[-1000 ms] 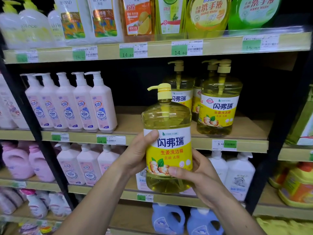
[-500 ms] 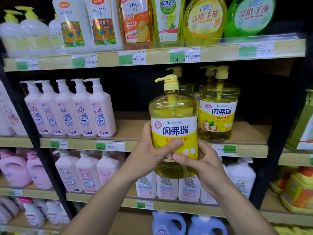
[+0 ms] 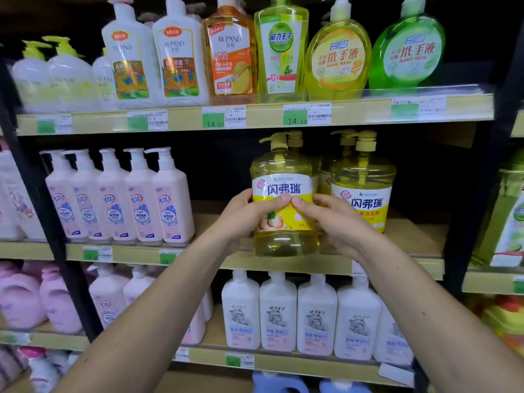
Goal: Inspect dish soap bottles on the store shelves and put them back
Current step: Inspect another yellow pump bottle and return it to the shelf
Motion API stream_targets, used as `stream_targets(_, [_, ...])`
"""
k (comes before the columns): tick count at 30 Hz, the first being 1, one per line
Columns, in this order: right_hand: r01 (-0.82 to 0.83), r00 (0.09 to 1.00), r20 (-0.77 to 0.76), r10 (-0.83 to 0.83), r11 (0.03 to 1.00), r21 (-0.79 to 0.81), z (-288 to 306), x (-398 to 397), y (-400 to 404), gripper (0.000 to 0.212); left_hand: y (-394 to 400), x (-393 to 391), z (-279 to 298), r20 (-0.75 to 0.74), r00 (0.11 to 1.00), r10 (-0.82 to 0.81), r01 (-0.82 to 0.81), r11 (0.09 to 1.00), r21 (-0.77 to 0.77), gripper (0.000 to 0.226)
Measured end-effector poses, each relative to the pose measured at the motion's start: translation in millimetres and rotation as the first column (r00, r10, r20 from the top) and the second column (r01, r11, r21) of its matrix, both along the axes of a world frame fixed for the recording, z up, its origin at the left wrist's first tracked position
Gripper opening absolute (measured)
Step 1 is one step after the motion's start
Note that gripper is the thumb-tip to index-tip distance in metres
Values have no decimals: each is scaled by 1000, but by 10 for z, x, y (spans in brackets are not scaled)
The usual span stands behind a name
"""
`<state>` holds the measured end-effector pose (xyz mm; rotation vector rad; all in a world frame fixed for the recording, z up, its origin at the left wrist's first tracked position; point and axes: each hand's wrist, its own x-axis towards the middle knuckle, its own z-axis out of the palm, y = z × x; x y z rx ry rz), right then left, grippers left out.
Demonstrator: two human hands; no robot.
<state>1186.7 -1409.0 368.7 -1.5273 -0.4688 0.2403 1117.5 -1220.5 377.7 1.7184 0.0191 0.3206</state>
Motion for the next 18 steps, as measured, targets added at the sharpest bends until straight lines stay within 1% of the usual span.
stream_targets(2, [-19,1000,16,20,999,-49,40,84,-16,57,3,76,-53,34,999,3,-2,1000,-15,57])
stream_targets(3, [-42,999,23,43,997,-61,50,108,-26,52,5,110,-84,50,999,4,-2,1000,-30,59])
stream_targets(5, [-82,996,34,84,996,-46,70,136,-39,40,20,168,-116,76,997,-1,4,999,-39,61])
stream_targets(6, [-91,995,40,92,995,-29,78,147,-42,38,28,187,-118,90,996,-4,7,999,-35,62])
stream_targets(11, [-74,993,91,73,997,5,106,234,6,44,70,300,-79,141,990,-8,11,1000,-19,83])
stream_targets(15, [-66,992,113,60,997,49,35,306,41,48,132,443,-138,163,986,-20,23,1000,-20,88])
stream_targets(18, [-66,981,183,60,997,26,-88,348,17,51,157,504,-254,198,980,-22,19,1000,15,92])
